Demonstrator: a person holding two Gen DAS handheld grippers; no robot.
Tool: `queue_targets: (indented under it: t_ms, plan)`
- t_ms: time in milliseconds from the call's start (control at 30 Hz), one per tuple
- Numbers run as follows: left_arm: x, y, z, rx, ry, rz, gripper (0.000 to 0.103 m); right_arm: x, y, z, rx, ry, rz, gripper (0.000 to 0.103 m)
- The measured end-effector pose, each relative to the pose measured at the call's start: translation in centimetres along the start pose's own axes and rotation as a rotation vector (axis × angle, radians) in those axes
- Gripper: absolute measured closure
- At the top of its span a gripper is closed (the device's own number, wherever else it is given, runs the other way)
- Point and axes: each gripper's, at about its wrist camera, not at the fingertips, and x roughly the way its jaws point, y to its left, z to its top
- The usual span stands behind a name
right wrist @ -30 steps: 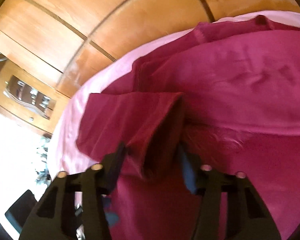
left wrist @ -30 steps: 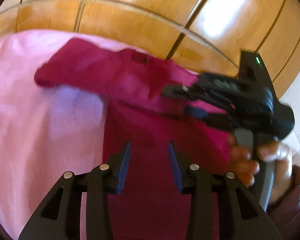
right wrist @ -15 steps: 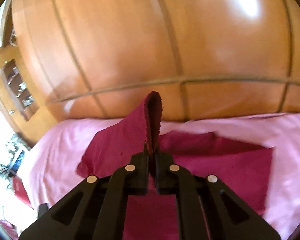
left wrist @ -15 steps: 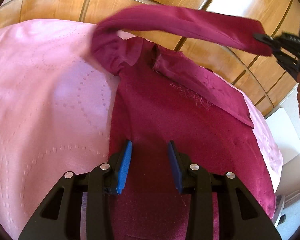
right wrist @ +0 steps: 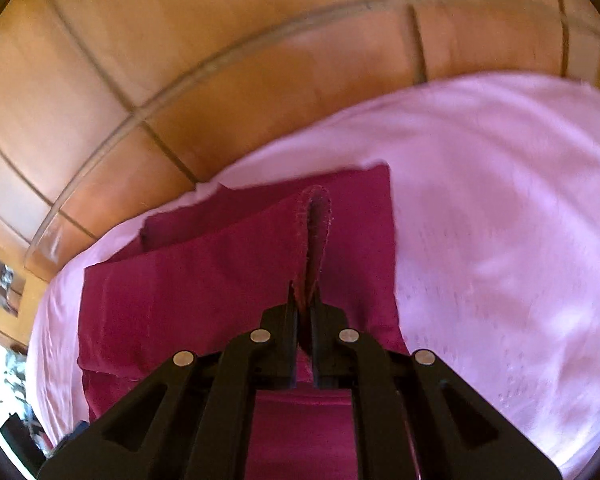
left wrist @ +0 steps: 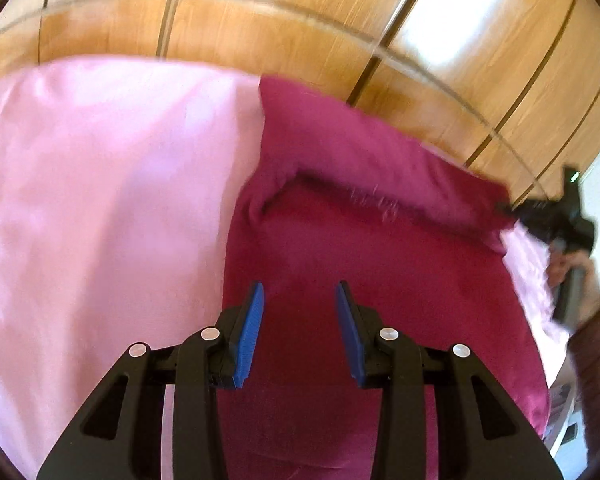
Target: Fold small clothes
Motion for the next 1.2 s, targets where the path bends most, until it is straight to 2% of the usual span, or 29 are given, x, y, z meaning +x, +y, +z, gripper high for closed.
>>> queue_targets:
  t_ms: [133, 267, 367, 400, 500, 633, 767, 867, 933, 1000, 1067, 1200]
  plan:
    - [-0.5, -1.1, 3.1, 0.024, -0.068, -0.003, 0.066, 1.3, -0.6, -0.6, 0.007, 0.023, -0.033, 0.099]
    - [1.5, -2.2, 5.7, 0.054, -0.065, 0.055, 0.066, 1.4, -1.1, -1.2, 0.009, 0.04, -0.022, 0.097]
    - [2.4, -2.8, 7.1, 0.077, -0.071, 0.081, 0.066, -1.0, -0.9, -0.9, -0.019, -0.021, -0.045, 0.059]
    - [2.6, -2.9, 7.6, 0.083, -0.079, 0.084, 0.066, -2.3, -0.7, -0.7, -0.034, -0.061, -0.055, 0.055]
    - [3.3, -2.9, 8.8, 0.08, -0.103, 0.084, 0.066, -3.5, 1.0, -0.3, -0.066, -0.091, -0.016, 0.055]
    - [5.3, -3.5, 11.0, 0.064, -0.115, 0.084, 0.066, -2.0, 4.6, 0.1, -0.15, -0.074, 0.01, 0.055]
    - [8.3, -3.9, 12.6, 0.053, -0.09, 0.09, 0.066, 1.1, 6.0, 0.3, -0.21, -0.046, -0.06, 0.054]
    - [10.8, -3.8, 13.0, 0.062, -0.056, 0.122, 0.066, 3.3, 5.9, 0.4, -0.256, -0.035, -0.169, 0.048]
    - [12.3, -3.2, 12.6, 0.069, -0.024, 0.141, 0.066, 4.5, 5.1, 0.0, -0.268, -0.026, -0.184, 0.048]
    - [14.0, -2.4, 11.4, 0.092, 0.012, 0.166, 0.066, 5.2, 4.5, -0.8, -0.289, -0.056, -0.174, 0.048]
    - [14.5, -2.1, 10.4, 0.128, -0.016, 0.166, 0.066, 5.4, 4.0, -1.5, -0.291, -0.084, -0.169, 0.047]
    - [14.4, -2.3, 10.8, 0.121, -0.002, 0.183, 0.066, 4.9, 4.6, -1.5, -0.316, -0.08, -0.207, 0.045]
